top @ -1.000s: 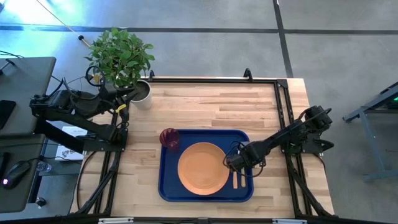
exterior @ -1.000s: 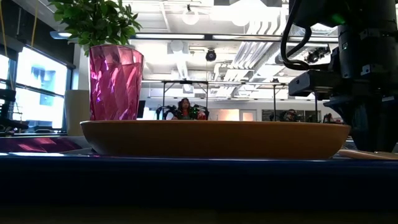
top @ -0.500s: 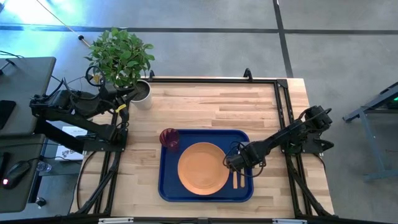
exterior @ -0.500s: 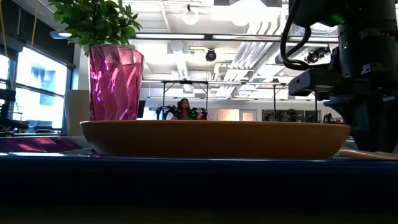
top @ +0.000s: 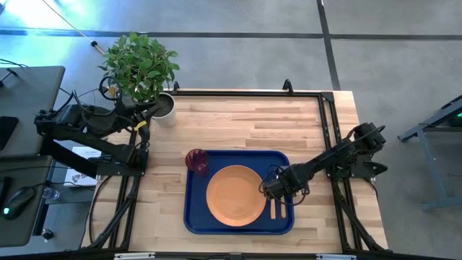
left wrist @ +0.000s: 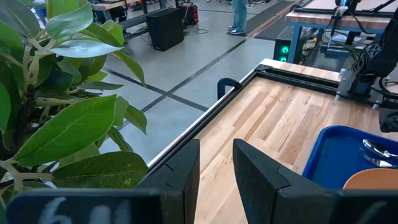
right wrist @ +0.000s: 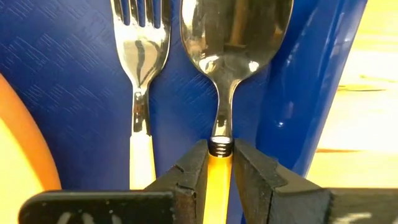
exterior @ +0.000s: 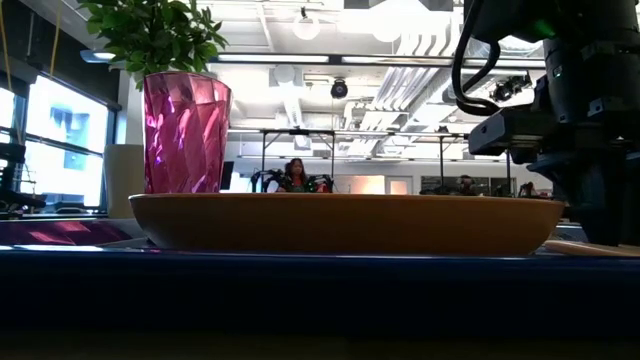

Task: Pick and place plate/cup/fork/spoon on tray
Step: Put the orange spoon on the right side of the light orange fork

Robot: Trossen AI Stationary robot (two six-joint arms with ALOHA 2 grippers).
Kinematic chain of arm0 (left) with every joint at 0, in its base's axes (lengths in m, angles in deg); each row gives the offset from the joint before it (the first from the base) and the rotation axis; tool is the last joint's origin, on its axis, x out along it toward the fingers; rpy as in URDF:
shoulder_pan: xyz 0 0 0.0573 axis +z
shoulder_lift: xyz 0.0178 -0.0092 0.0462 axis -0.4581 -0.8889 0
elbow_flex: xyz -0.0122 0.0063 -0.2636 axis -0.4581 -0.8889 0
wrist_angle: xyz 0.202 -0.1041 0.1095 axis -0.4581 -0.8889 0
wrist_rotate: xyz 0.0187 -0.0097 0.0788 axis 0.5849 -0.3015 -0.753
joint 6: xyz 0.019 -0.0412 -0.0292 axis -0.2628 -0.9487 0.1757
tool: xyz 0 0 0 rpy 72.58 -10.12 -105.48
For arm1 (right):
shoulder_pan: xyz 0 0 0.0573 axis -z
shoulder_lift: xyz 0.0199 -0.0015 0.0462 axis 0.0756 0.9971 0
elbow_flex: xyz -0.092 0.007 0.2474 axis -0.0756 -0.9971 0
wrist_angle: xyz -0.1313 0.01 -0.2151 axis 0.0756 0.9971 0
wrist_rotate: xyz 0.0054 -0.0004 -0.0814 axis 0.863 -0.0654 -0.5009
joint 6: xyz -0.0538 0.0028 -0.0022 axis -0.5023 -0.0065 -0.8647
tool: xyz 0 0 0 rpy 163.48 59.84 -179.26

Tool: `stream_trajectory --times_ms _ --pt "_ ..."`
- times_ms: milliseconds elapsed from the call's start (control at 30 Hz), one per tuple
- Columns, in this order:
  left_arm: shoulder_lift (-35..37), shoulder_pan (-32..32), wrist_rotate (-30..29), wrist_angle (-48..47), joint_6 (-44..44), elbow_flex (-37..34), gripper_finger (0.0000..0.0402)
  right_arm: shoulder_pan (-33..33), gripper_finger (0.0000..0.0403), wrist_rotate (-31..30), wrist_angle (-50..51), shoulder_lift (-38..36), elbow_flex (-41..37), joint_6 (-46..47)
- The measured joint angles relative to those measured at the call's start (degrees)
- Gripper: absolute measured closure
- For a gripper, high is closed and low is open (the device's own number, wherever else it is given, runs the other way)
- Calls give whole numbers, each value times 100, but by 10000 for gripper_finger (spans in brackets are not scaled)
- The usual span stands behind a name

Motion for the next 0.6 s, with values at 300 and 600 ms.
stream_trajectory --times_ms 300,600 --pt "-1 1 0 0 -1 2 314 -2 336 142 -4 -9 0 0" --pt "0 1 0 0 -1 2 314 0 336 142 -80 -11 0 52"
